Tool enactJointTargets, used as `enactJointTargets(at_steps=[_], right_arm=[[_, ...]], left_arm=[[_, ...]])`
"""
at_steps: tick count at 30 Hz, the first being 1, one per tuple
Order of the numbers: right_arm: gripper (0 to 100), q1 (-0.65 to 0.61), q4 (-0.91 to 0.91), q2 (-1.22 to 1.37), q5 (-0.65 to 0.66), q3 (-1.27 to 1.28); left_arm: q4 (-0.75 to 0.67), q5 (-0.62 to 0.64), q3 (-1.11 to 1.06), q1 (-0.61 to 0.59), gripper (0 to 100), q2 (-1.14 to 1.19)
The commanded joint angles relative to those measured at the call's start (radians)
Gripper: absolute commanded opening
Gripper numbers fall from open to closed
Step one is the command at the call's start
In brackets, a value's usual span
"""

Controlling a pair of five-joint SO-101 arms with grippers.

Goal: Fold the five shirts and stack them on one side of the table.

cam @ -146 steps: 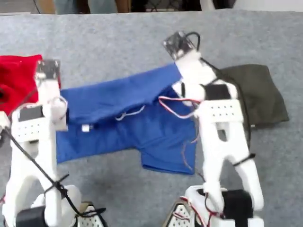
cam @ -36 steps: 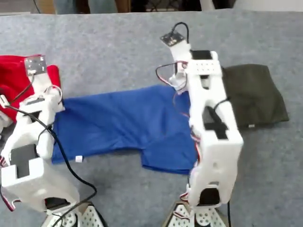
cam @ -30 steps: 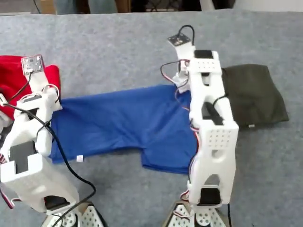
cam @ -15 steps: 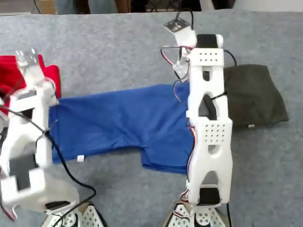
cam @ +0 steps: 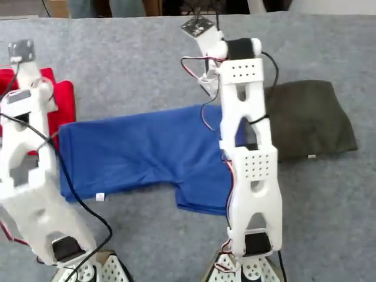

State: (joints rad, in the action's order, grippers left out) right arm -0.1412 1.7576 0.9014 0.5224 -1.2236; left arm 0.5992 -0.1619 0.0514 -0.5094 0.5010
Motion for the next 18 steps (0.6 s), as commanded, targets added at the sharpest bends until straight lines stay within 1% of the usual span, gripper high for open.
enactJointTargets(at_steps=[1,4,7,11,15,18], right_arm=[[2.2,-0.026,0.009,-0.013,0.002,-0.051],[2.1,-0.026,0.009,-0.013,0.002,-0.051],[2.1,-0.026,0.009,-0.013,0.002,-0.051],[2.1,-0.026,0.009,-0.013,-0.005,-0.051],[2.1,-0.026,0.009,-0.013,-0.048,-0.051],[2.1,-0.026,0.009,-0.015,-0.048,-0.059]], left_arm=[[0.078,-0.023,0.298,-0.091,3,0.193],[0.221,-0.078,0.526,-0.160,3,0.304],[0.334,-0.081,0.743,-0.236,3,0.374],[0.468,-0.005,1.050,-0.323,3,0.407],[0.526,0.061,1.245,-0.357,3,0.450],[0.583,0.075,1.316,-0.334,3,0.488]])
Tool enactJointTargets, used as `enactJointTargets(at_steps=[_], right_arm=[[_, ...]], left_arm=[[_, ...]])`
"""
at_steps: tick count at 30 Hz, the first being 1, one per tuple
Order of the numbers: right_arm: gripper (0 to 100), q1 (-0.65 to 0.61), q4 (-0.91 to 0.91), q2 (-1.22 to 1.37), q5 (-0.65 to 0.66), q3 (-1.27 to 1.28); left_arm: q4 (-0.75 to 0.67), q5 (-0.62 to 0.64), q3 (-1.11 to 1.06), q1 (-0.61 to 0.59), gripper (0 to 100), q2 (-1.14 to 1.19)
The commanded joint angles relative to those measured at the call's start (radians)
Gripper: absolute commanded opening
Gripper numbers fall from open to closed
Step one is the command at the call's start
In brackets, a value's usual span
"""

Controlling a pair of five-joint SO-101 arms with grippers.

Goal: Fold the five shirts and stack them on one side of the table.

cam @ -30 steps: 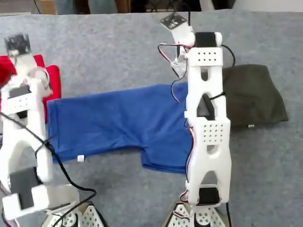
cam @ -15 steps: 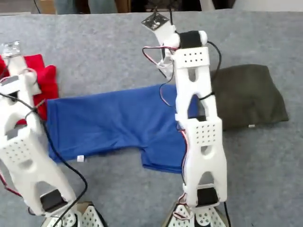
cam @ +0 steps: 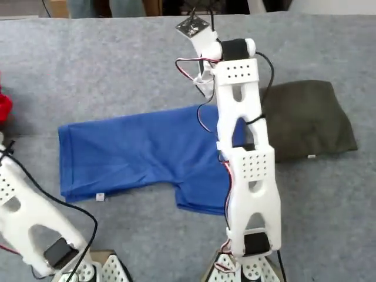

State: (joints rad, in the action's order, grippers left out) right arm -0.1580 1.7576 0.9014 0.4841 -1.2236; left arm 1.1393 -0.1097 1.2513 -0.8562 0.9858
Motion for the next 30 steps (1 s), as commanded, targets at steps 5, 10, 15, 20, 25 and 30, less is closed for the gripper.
enactJointTargets(at_steps=[5,10,15,20,25,30], right_arm=[[2.1,-0.006,0.009,-0.061,-0.009,-0.053],[2.1,-0.002,0.009,-0.122,-0.009,-0.051],[2.3,-0.002,0.009,-0.185,-0.003,0.048],[2.2,0.021,0.002,-0.251,0.000,0.240],[2.2,0.084,-0.041,-0.219,0.032,0.305],[2.2,0.130,-0.040,-0.188,0.034,0.302]], left_arm=[[0.224,-0.043,0.179,0.114,3,0.041],[0.410,-0.046,0.374,0.225,3,0.041],[0.571,-0.049,0.412,0.348,3,-0.009],[0.624,-0.026,0.328,0.361,3,-0.029],[0.624,-0.025,0.147,0.361,3,-0.029],[0.626,-0.025,-0.107,0.375,3,-0.127]])
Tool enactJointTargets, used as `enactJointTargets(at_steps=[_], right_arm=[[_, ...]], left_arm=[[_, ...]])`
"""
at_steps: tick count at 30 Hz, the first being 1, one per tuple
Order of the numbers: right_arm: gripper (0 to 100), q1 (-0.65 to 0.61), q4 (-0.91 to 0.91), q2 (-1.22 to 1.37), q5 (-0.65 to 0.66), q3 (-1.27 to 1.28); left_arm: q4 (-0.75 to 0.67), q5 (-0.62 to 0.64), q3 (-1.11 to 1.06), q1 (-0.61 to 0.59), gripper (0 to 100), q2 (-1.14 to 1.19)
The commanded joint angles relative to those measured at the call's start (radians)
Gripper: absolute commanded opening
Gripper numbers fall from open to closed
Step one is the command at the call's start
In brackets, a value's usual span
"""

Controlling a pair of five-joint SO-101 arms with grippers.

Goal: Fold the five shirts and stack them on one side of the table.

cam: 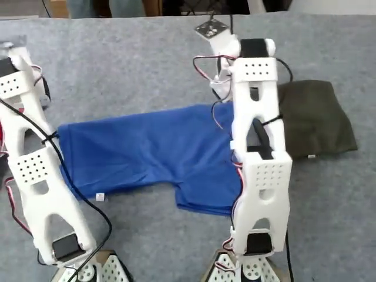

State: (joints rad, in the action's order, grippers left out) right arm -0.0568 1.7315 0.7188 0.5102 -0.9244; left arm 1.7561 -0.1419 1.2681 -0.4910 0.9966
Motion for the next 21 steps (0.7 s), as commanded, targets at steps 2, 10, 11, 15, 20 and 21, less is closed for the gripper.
enactJointTargets(at_steps=[2,10,11,15,20,21], right_arm=[[2.2,0.038,-0.006,-0.001,0.008,0.007],[2.2,0.061,0.028,0.002,0.006,0.008],[2.2,0.060,0.028,0.002,0.008,0.008],[2.2,0.066,-0.020,0.039,0.002,0.008],[2.1,0.087,0.014,0.130,0.003,-0.016],[2.1,0.087,0.034,0.125,0.006,-0.027]], left_arm=[[0.009,0.008,-0.274,0.013,3,-0.256],[-0.311,0.060,-1.056,0.107,3,-0.706],[-0.400,0.075,-1.159,0.122,3,-0.736],[-0.723,0.109,-1.484,0.168,3,-0.802],[-0.965,0.175,-1.678,0.127,3,-0.804],[-0.962,0.189,-1.678,0.110,3,-0.813]])
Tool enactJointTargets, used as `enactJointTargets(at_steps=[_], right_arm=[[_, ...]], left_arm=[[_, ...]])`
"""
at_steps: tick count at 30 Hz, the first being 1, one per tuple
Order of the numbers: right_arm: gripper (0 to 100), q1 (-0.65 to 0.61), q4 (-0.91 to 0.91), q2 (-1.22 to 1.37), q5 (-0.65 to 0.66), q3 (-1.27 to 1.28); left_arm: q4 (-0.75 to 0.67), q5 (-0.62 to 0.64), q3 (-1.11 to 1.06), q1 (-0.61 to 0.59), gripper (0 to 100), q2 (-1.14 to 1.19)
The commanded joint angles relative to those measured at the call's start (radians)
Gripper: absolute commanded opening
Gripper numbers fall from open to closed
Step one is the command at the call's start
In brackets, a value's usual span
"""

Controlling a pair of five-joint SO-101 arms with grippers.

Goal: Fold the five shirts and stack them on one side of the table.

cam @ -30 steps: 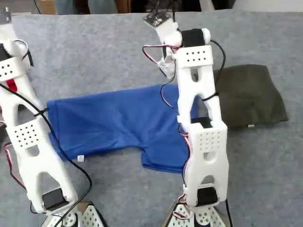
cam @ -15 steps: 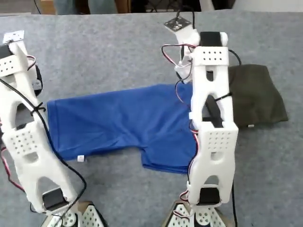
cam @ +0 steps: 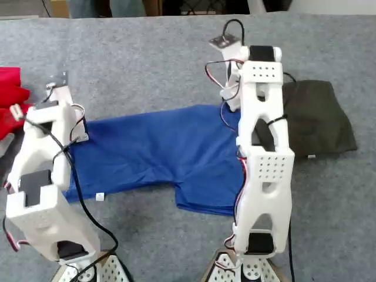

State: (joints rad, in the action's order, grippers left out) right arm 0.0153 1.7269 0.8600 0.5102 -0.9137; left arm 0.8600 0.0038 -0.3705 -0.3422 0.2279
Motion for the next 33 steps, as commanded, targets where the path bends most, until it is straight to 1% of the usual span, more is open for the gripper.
enactJointTargets(at_steps=[1,3,5,6,9,14,18,21,23,27,33], right_arm=[[2.1,0.017,0.041,-0.031,0.003,-0.044],[2.1,0.026,0.041,-0.101,0.005,-0.030],[2.1,0.026,0.041,-0.203,0.015,0.045],[2.1,0.023,0.041,-0.265,0.043,0.107],[2.1,0.002,0.038,-0.469,0.143,0.361],[2.5,-0.029,-0.012,-0.794,0.292,0.799],[2.6,-0.078,-0.061,-1.015,0.416,1.107],[2.7,-0.140,-0.068,-1.161,0.500,1.307],[5.1,-0.178,-0.084,-1.247,0.529,1.415],[13.6,-0.242,-0.186,-1.353,0.532,1.595],[17.8,-0.402,-0.298,-1.365,0.532,1.802]], left_arm=[[-0.071,0.057,-0.048,-0.054,3,-0.058],[-0.077,0.072,-0.070,-0.081,3,-0.092],[-0.101,0.074,-0.107,-0.096,3,-0.144],[-0.115,0.074,-0.137,-0.097,3,-0.180],[-0.170,0.071,-0.257,-0.097,3,-0.328],[-0.359,0.068,-0.495,-0.088,3,-0.554],[-0.388,0.074,-0.561,-0.093,3,-0.661],[-0.388,0.075,-0.559,-0.090,3,-0.655],[-0.390,0.075,-0.553,-0.090,3,-0.635],[-0.431,0.112,-0.536,-0.096,3,-0.571],[-0.439,0.117,-0.463,-0.094,3,-0.471]])
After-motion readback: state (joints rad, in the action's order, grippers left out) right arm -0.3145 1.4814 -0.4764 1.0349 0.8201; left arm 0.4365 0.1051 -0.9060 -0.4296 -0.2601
